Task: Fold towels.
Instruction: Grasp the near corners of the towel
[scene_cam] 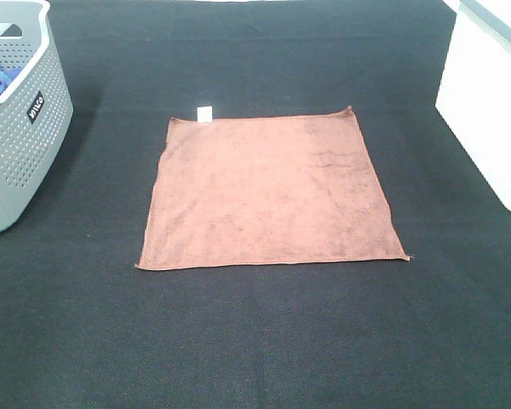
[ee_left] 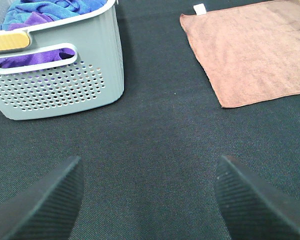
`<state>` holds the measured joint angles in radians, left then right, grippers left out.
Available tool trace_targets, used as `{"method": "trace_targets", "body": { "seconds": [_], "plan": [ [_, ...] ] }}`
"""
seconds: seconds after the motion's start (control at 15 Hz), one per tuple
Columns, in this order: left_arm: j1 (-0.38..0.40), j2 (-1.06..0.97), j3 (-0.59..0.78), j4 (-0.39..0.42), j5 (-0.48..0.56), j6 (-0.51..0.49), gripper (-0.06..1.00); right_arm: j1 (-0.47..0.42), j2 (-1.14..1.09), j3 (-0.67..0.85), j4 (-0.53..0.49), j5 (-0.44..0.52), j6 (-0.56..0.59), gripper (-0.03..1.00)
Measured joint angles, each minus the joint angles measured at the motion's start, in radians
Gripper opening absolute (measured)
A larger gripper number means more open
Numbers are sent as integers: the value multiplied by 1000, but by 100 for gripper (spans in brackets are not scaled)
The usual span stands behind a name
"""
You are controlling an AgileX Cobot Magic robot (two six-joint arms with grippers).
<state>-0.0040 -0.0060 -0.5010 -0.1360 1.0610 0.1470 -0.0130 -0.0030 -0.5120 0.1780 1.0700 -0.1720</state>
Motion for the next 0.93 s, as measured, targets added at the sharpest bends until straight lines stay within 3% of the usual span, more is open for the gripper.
{"method": "trace_targets", "body": {
  "seconds": [0.93],
  "plan": [
    [0,0,0,0,0,0,70,0,0,0,0,0,0,83]
  ]
}}
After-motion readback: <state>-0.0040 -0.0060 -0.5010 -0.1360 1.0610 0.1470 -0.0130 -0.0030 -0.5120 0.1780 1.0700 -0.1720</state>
